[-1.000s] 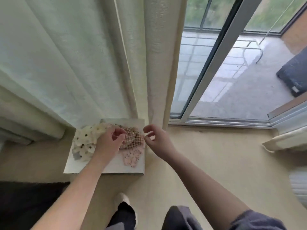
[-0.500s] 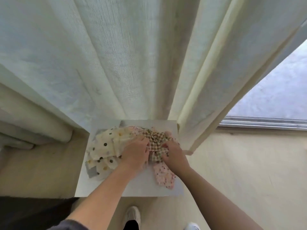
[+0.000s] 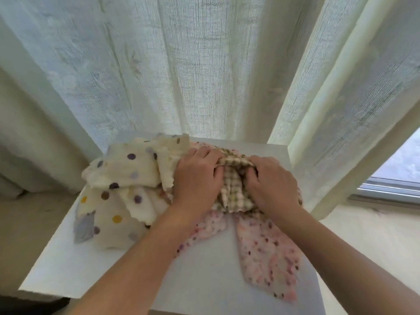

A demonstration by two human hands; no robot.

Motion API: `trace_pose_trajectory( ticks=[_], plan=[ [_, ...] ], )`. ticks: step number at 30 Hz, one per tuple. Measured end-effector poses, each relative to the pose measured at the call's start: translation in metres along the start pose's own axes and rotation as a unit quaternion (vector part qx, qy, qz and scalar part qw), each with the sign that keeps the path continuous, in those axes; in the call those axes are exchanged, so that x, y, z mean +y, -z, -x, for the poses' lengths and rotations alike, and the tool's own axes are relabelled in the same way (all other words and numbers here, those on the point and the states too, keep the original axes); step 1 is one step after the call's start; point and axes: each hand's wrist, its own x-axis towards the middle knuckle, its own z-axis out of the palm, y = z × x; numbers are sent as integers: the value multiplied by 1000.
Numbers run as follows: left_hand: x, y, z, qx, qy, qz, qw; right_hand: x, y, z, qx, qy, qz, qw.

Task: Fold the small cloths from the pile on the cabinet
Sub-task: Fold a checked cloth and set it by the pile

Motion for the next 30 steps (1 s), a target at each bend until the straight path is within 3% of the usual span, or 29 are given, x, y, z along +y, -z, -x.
trace_pose_trajectory(
  ticks=[4,7,14,18,21,26,30],
  plan=[
    [-2,-1,9,55,-16,11,998,8,-5,3,64,27,4,998],
    [-1,3,6,66,15,43,997,13,-5,1,102,29,-27,994],
    [-3,13,2,82,74,173,979,16,1,-9,110,-77,-214,968],
    [0,21,3,109,91,251,958,-1,11,7,151,-27,-241,958],
    [4,33,0,103,107,315,937,-15,26,17,183,1,-337,924],
    [25,74,-6,55,191,511,836,-59,45,27,196,16,-482,854],
    [25,102,-10,-38,305,587,749,-93,59,22,242,-25,-430,869]
  ],
)
